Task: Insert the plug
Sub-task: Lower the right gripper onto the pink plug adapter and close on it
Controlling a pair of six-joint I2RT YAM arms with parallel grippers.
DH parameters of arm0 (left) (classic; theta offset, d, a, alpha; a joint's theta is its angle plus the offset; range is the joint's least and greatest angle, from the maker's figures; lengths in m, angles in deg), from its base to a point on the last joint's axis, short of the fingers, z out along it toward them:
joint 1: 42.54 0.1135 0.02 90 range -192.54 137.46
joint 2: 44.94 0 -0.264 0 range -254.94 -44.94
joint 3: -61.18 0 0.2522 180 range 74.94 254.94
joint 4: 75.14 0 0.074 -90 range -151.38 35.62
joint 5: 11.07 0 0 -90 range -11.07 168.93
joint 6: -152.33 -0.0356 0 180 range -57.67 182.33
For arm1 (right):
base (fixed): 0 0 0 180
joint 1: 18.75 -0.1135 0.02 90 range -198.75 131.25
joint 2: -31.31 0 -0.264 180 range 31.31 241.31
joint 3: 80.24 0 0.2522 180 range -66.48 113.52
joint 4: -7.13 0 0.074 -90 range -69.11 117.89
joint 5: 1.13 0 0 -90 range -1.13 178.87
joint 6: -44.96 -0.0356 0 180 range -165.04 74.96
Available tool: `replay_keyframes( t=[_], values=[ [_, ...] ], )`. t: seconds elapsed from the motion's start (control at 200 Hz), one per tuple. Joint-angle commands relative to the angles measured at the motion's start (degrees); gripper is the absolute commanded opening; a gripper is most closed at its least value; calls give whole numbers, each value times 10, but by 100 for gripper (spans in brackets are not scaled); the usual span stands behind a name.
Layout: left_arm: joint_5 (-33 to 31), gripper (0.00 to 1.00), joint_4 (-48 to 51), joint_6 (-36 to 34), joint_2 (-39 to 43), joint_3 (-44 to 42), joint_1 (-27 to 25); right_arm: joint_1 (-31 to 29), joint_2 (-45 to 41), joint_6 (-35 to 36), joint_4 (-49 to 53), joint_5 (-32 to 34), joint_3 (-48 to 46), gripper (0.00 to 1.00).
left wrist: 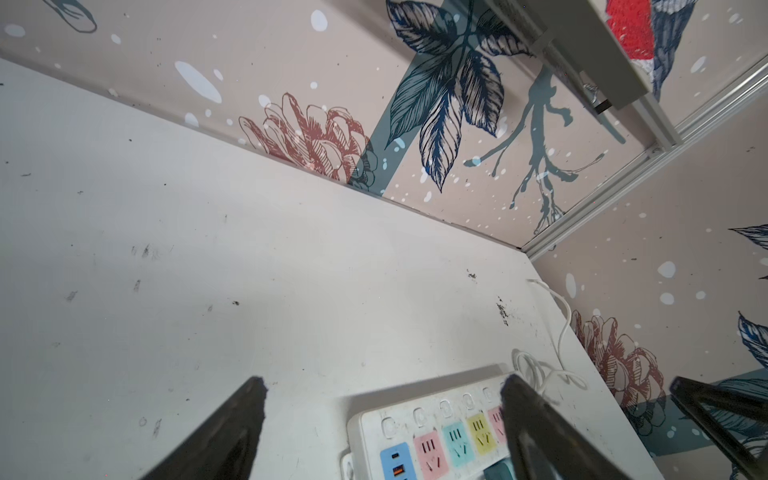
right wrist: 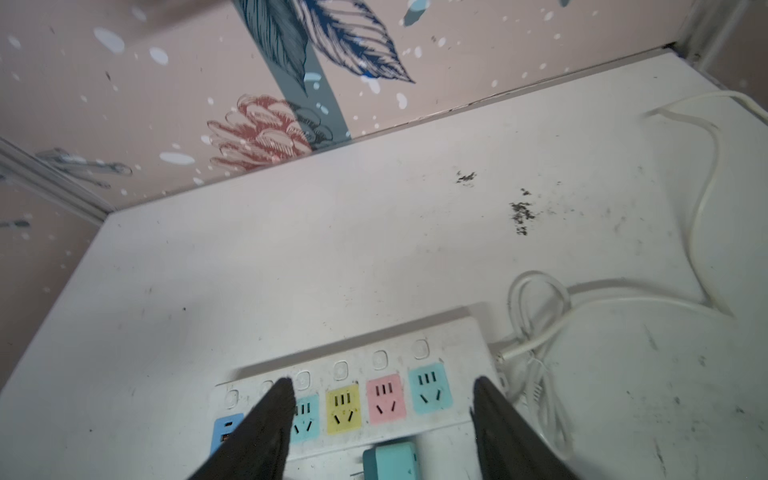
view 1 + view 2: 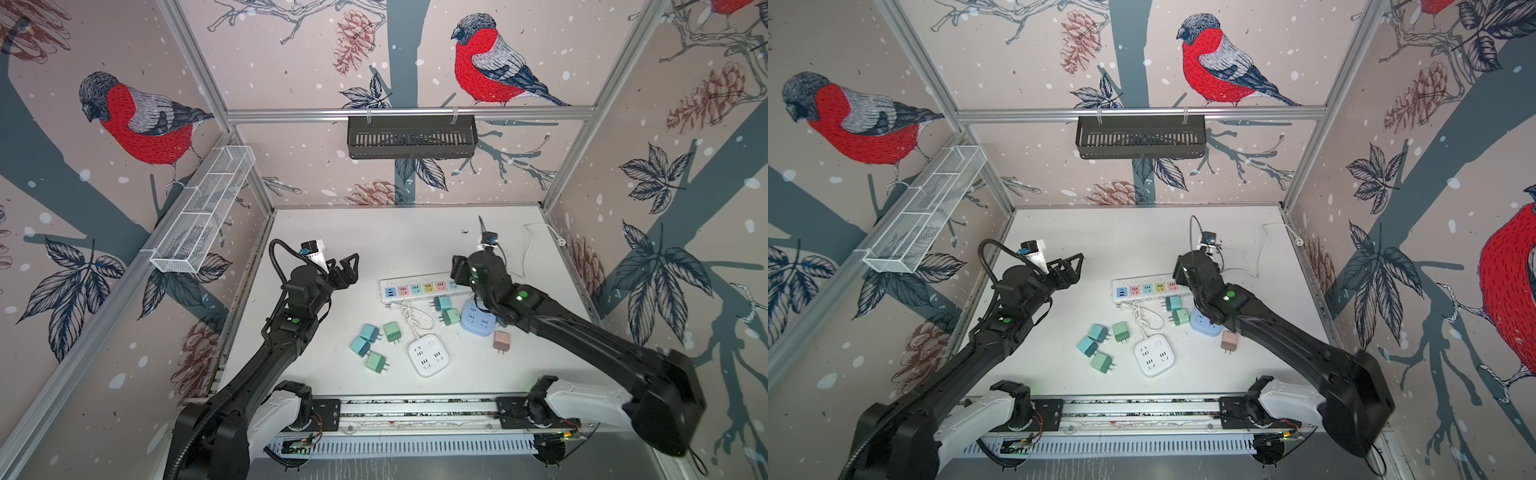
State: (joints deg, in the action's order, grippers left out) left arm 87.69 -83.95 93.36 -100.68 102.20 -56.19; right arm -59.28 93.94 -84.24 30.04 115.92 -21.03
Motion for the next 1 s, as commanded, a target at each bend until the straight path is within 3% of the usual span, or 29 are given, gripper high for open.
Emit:
replay_keyframes(
  t=[0.0, 0.11, 0.24, 0.615, 0.996],
  values=[
    [-16, 97, -67, 1, 17, -13, -1, 10, -131, -69, 25, 19, -96, 75],
    [-80, 97, 8, 54, 18, 5, -1, 21, -262, -87, 94, -4, -149, 77],
    [-45, 97, -7, 48, 30, -6, -1, 21, -318, -132, 217, 14, -157, 77],
    [-3, 97, -58, 9, 63, -32, -1, 13, -217, -195, 293, -69, -190, 62],
    [1, 97, -55, 8, 60, -26, -1, 13, -178, -198, 281, -85, -227, 54]
  ],
)
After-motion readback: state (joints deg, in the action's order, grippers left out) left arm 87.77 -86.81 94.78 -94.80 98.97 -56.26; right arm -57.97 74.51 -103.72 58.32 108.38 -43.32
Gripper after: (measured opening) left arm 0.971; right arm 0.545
